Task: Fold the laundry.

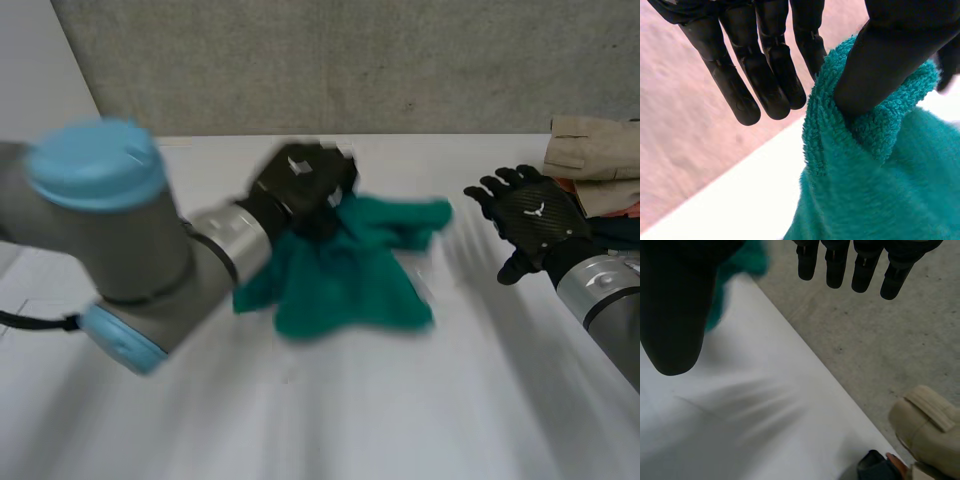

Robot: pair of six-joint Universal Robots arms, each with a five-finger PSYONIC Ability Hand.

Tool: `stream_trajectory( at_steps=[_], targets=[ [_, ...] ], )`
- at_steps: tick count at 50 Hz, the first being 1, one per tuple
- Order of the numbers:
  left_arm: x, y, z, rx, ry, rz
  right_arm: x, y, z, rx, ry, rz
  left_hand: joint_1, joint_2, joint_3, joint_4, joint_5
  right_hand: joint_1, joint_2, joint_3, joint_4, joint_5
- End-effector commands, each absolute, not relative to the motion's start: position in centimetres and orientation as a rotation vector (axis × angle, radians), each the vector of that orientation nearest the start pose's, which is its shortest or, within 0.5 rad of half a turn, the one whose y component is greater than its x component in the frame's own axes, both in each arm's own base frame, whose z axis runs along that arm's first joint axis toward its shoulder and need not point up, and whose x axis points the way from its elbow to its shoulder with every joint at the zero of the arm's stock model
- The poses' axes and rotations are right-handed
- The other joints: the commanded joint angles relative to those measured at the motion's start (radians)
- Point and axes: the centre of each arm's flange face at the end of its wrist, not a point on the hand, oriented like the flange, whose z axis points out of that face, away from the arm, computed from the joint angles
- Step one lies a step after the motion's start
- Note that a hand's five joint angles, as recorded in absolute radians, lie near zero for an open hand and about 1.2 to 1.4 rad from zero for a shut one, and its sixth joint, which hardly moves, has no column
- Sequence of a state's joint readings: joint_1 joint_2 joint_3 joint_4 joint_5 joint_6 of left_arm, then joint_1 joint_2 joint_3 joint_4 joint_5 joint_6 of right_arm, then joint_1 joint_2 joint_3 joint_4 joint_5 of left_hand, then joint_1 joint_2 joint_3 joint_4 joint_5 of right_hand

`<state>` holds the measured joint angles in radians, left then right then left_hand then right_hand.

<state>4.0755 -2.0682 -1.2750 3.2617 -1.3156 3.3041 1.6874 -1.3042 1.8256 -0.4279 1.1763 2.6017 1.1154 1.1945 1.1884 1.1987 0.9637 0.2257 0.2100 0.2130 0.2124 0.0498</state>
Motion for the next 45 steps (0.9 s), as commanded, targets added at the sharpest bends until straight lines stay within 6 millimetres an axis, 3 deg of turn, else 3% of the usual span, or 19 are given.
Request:
stream_trajectory(
  at_steps=[1, 2, 7, 8, 11, 13, 18, 21, 25, 26, 29, 33, 37, 45],
  targets=[
    [-37.8, -23.9, 17.1, -1.092, -1.924, 1.679, 19.3, -31.2, 20.0, -0.998, 2.068, -2.173, 0.281, 0.202, 0.208, 0.198, 0.258, -0.051, -0.035, -0.038, -0.038, -0.05],
    [-37.8, -24.0, 17.1, -1.094, -1.942, 1.693, 19.2, -31.2, 20.1, -0.986, 2.072, -2.171, 0.281, 0.202, 0.208, 0.198, 0.258, -0.051, -0.035, -0.038, -0.038, -0.05],
    [-38.0, -23.2, 17.7, -1.096, -1.966, 1.735, 19.1, -30.7, 20.6, -0.954, 2.128, -2.088, -0.782, -0.861, -0.855, -0.866, -0.805, -0.051, -0.035, -0.038, -0.038, -0.05],
    [-37.9, -23.1, 18.2, -1.093, -1.955, 1.745, 19.1, -30.6, 20.8, -0.954, 2.141, -2.069, -0.808, -0.887, -0.881, -0.891, -0.831, -0.051, -0.035, -0.038, -0.038, -0.05],
    [-37.5, -22.9, 21.1, -1.057, -1.904, 1.808, 19.1, -29.8, 21.0, -0.959, 2.211, -1.95, -0.831, -0.91, -0.904, -0.915, -0.854, -0.051, -0.035, -0.038, -0.038, -0.05],
    [-37.0, -22.9, 21.9, -1.043, -1.898, 1.828, 19.2, -28.9, 21.0, -0.962, 2.276, -1.83, -0.834, -0.913, -0.907, -0.918, -0.857, -0.051, -0.035, -0.038, -0.038, -0.05],
    [-34.5, -25.1, 22.6, -0.99, -1.961, 1.885, 19.8, -26.5, 20.5, -0.971, 2.356, -1.594, -0.834, -0.913, -0.907, -0.918, -0.857, -0.051, -0.035, -0.038, -0.038, -0.05],
    [-33.0, -27.0, 22.5, -0.946, -2.016, 1.905, 21.6, -24.7, 20.2, -0.978, 2.302, -1.521, -0.834, -0.913, -0.907, -0.918, -0.857, -0.051, -0.035, -0.038, -0.038, -0.05],
    [-31.0, -29.4, 21.2, -0.902, -2.113, 1.898, 23.5, -22.9, 19.8, -0.948, 2.248, -1.465, -0.828, -0.908, -0.901, -0.912, -0.851, -0.051, -0.035, -0.038, -0.038, -0.05],
    [-30.5, -30.1, 19.9, -0.902, -2.156, 1.867, 23.8, -22.7, 19.7, -0.948, 2.233, -1.461, -0.817, -0.896, -0.89, -0.9, -0.84, -0.051, -0.035, -0.038, -0.038, -0.05],
    [-30.2, -31.2, 17.0, -0.94, -2.203, 1.784, 24.7, -22.3, 18.9, -0.936, 2.2, -1.471, -0.779, -0.858, -0.852, -0.862, -0.802, -0.051, -0.035, -0.038, -0.038, -0.05],
    [-30.2, -31.9, 14.8, -1.038, -2.177, 1.709, 26.0, -21.9, 17.4, -0.963, 2.17, -1.474, -0.691, -0.77, -0.764, -0.774, -0.714, -0.015, 0.001, -0.002, -0.001, -0.013],
    [-30.7, -31.8, 13.7, -1.115, -2.128, 1.664, 27.5, -21.4, 16.5, -0.994, 2.144, -1.534, -0.635, -0.714, -0.708, -0.718, -0.658, 0.065, 0.08, 0.077, 0.078, 0.066],
    [-31.2, -31.2, 13.3, -1.146, -2.107, 1.638, 28.3, -22.6, 15.5, -0.979, 2.143, -1.666, -0.635, -0.714, -0.708, -0.718, -0.657, 0.352, 0.368, 0.365, 0.365, 0.354]
  ],
)
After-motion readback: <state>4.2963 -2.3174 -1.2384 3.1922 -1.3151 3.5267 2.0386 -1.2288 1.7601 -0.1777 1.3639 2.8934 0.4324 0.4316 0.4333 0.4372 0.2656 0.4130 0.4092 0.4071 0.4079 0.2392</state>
